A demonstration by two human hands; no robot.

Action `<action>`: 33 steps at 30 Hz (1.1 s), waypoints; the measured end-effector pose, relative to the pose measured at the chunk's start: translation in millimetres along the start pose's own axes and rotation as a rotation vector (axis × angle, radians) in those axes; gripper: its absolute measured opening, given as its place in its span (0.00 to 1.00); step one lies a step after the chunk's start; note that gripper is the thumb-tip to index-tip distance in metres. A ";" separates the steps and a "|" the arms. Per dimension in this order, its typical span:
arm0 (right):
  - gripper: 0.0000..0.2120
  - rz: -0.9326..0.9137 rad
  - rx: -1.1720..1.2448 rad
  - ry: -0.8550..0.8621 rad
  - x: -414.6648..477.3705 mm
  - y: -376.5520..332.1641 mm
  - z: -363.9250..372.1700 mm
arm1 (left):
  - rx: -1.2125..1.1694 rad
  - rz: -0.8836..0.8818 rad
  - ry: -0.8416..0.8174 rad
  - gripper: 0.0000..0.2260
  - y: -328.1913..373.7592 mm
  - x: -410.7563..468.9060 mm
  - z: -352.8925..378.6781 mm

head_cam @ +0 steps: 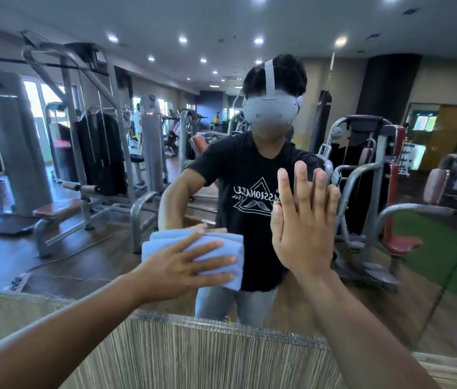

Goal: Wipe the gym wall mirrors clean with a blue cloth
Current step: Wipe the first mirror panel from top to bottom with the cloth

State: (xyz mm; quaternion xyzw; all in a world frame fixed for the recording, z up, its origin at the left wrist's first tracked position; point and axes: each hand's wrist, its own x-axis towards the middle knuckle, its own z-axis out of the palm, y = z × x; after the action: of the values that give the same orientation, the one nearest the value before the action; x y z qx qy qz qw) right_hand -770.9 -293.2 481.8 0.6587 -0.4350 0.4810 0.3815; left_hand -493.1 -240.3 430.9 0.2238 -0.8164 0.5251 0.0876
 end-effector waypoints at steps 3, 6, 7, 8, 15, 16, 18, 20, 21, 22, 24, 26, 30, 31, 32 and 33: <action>0.28 0.000 0.014 -0.012 1.0 1.0 -5.2 | -0.001 -0.099 0.041 0.20 -36.7 4.9 -16.6; 0.27 -0.012 0.042 -0.045 2.1 5.1 -12.8 | -0.001 -0.294 0.144 0.24 -84.1 30.3 -39.5; 0.27 -0.026 0.052 -0.057 1.9 7.4 -15.5 | -0.003 -0.356 0.173 0.27 -97.4 41.8 -45.8; 0.27 -0.046 0.058 -0.064 1.1 10.7 -18.2 | -0.009 -0.409 0.199 0.31 -108.3 54.8 -50.7; 0.27 -0.030 -0.007 -0.008 -12.1 65.4 -31.5 | -0.032 -0.443 0.359 0.37 -96.0 155.7 -50.4; 0.28 -0.009 -0.021 -0.015 -13.9 73.5 -30.2 | -0.031 -0.406 0.361 0.36 -87.3 160.1 -46.3; 0.28 0.005 -0.028 -0.045 -16.7 84.6 -26.1 | -0.054 -0.322 0.352 0.29 -67.1 158.6 -37.2; 0.28 0.006 -0.018 -0.054 -17.9 86.6 -21.1 | -0.084 -0.234 0.297 0.22 -37.8 143.7 -24.4; 0.28 0.014 -0.018 -0.051 -18.1 85.0 -19.1 | -0.095 -0.180 0.256 0.20 -19.5 131.6 -15.5; 0.29 0.023 -0.019 -0.047 -18.2 83.0 -17.8 | -0.093 -0.113 0.204 0.19 -1.3 116.8 -6.1; 0.29 0.027 -0.011 -0.047 -19.1 81.0 -16.6 | -0.061 0.042 0.086 0.19 25.2 83.3 7.9; 0.28 0.011 -0.004 -0.053 -20.0 82.3 -17.0 | -0.039 0.147 0.011 0.19 30.1 58.7 10.7; 0.29 0.033 0.005 -0.047 -20.8 81.3 -14.9 | -0.061 0.086 0.018 0.18 -10.3 60.4 -7.6; 0.29 0.040 0.011 -0.041 -20.6 80.6 -13.8 | -0.048 0.030 0.035 0.18 -28.1 68.8 -15.5; 0.29 0.045 0.016 -0.036 -20.3 80.2 -13.1 | -0.033 -0.037 0.063 0.18 -47.8 79.2 -24.2; 0.29 0.046 0.019 -0.032 -20.2 79.9 -12.4 | -0.016 -0.112 0.104 0.21 -67.3 91.7 -32.4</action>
State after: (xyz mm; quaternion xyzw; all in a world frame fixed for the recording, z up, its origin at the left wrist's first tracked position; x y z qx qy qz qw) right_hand -852.9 -304.0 472.1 0.6597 -0.4515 0.4832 0.3569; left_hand -546.3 -259.8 534.7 0.2409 -0.8013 0.5236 0.1607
